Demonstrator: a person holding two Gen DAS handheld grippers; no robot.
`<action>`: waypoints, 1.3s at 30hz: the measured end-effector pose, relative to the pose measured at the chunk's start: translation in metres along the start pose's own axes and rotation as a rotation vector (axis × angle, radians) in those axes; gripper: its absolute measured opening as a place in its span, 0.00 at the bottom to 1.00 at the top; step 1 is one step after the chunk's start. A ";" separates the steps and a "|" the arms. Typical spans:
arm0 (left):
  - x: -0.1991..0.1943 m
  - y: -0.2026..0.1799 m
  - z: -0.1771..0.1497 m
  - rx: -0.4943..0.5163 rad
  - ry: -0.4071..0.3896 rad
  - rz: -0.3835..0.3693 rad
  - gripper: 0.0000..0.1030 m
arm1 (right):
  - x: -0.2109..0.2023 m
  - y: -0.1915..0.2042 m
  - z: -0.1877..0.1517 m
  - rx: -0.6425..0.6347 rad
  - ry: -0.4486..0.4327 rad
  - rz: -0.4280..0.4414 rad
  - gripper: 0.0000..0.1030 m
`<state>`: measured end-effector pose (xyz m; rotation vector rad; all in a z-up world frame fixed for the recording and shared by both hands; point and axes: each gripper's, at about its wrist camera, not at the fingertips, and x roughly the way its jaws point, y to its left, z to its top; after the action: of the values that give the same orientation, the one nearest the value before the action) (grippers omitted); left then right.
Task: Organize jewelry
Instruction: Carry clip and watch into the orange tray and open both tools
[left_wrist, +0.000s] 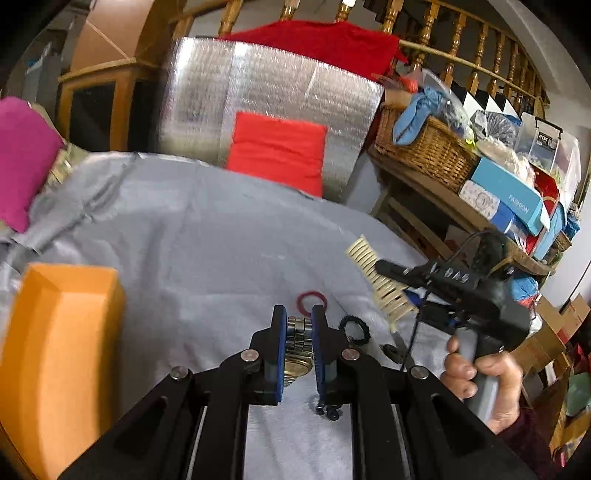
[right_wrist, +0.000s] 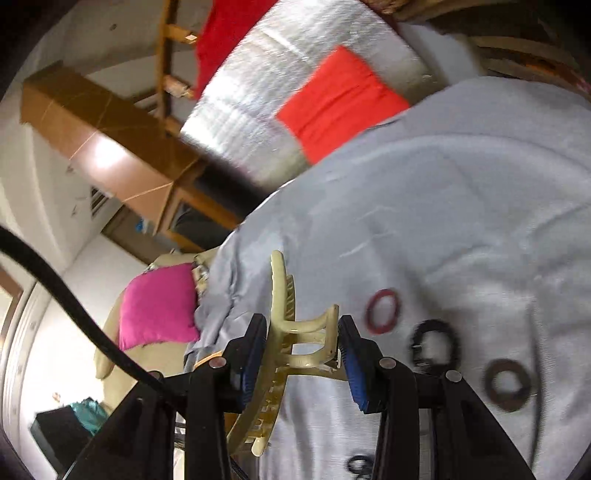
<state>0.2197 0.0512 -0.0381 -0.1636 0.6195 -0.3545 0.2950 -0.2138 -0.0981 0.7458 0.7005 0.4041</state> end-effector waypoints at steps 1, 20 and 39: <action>-0.009 0.002 0.003 0.005 -0.013 0.006 0.13 | 0.001 0.008 -0.004 -0.018 0.001 0.010 0.42; -0.110 0.182 0.025 -0.060 0.018 0.299 0.13 | 0.209 0.227 -0.128 -0.343 0.385 0.119 0.42; 0.015 0.307 -0.050 -0.254 0.284 0.347 0.13 | 0.328 0.232 -0.172 -0.631 0.587 -0.257 0.42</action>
<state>0.2861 0.3279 -0.1646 -0.2466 0.9573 0.0409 0.3842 0.2095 -0.1608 -0.0786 1.1281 0.5764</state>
